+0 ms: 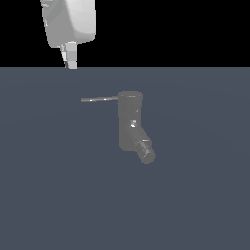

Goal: Turn on the faucet by rotating a designated handle.

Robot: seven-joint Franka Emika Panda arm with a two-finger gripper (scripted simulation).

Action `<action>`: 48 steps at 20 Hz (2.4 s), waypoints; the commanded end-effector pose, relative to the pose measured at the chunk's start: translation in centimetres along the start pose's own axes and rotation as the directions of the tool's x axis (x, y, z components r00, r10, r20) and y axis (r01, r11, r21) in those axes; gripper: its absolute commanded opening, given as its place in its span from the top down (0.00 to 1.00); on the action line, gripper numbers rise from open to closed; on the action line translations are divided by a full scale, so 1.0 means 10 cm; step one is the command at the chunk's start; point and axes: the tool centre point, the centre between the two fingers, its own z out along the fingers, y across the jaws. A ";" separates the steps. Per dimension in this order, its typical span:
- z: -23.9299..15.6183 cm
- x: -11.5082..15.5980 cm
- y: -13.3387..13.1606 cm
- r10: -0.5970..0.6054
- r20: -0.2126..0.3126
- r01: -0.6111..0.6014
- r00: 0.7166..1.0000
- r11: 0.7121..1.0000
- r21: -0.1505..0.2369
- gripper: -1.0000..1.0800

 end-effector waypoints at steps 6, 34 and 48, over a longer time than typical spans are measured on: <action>0.32 0.15 -0.30 0.133 0.004 -0.133 0.991 0.991 -0.002 1.00; 0.96 0.61 -0.80 0.393 0.005 -0.393 0.920 0.919 -0.016 1.00; 0.95 0.47 -0.43 0.394 0.005 -0.394 0.919 0.919 -0.016 1.00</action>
